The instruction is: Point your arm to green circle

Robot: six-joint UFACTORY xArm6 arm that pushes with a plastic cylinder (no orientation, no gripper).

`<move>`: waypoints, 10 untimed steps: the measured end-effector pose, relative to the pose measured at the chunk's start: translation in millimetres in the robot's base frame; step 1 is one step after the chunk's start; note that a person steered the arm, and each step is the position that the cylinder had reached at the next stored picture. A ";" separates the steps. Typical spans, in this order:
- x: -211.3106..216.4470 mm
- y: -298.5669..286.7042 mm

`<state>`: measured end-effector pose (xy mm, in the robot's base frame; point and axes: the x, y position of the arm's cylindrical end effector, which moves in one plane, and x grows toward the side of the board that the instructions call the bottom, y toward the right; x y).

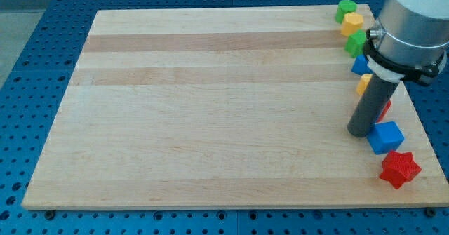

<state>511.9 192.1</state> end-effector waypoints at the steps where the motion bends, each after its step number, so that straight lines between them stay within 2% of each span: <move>1: -0.1 0.0; 4: -0.4 -11.3; 5: -5.7 -57.0; 6: -45.8 -91.5; 7: -110.8 -95.1; 10: -282.9 -74.6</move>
<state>229.0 117.6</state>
